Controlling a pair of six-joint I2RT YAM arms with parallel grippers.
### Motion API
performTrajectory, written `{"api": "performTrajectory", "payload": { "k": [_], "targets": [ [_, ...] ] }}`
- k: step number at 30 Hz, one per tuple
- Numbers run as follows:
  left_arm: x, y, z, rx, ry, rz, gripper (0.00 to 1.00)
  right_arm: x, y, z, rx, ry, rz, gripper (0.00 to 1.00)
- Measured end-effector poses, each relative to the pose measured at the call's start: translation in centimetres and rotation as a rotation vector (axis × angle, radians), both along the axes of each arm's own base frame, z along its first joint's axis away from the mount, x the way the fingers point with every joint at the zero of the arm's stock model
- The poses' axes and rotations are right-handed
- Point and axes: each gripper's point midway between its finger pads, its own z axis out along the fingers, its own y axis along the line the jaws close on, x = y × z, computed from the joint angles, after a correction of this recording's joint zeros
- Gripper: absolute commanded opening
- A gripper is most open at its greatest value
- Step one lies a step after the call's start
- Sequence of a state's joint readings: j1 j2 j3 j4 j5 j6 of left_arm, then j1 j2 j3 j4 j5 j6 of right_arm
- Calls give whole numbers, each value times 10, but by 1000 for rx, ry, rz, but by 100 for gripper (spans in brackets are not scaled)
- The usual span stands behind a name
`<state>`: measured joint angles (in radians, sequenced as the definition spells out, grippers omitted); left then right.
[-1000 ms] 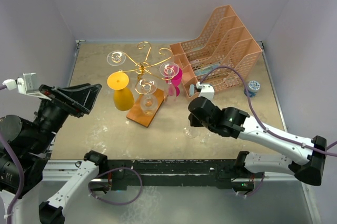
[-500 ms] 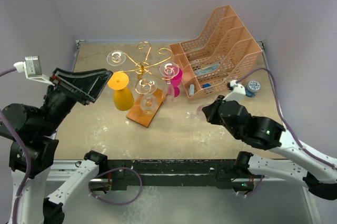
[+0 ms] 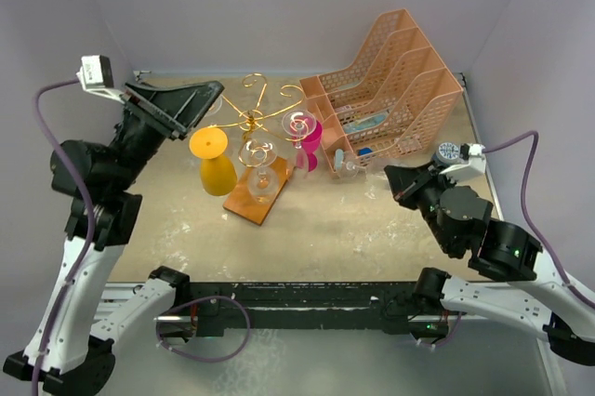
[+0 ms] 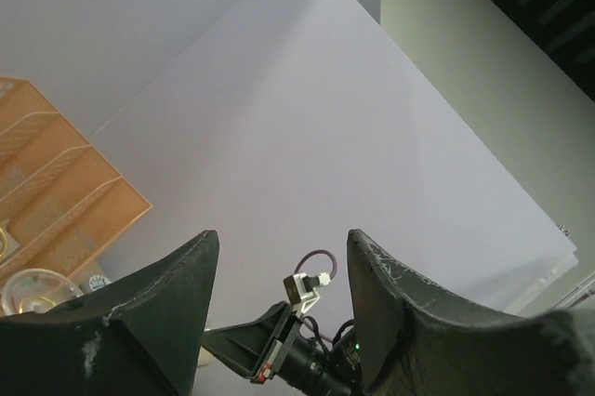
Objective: Place the wine glass upside down on the wine glass rack
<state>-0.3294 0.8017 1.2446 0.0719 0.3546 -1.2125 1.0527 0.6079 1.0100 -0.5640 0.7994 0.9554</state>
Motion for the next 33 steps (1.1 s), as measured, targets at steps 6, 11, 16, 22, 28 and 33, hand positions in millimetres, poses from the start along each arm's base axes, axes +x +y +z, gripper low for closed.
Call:
{"api": "performTrajectory", "payload": {
  "k": [6,11,16,22,28,33],
  "targets": [
    [28,-13,-2,-72,55,-59,55,8,-6,20,69,-60,-69,0],
    [37,-24,-3,-110,91,-96,54,11,-13,44,170,-121,-110,0],
    [27,-73,-8,-98,133,-199,51,12,-20,60,258,-168,-144,0],
    [30,-143,-41,-28,232,-246,51,12,-22,64,330,-198,-153,0],
    [19,-197,-83,39,342,-198,52,7,-30,88,447,-269,-151,0],
    [22,-222,-101,62,387,-124,52,1,-37,114,542,-333,-135,0]
  ]
}}
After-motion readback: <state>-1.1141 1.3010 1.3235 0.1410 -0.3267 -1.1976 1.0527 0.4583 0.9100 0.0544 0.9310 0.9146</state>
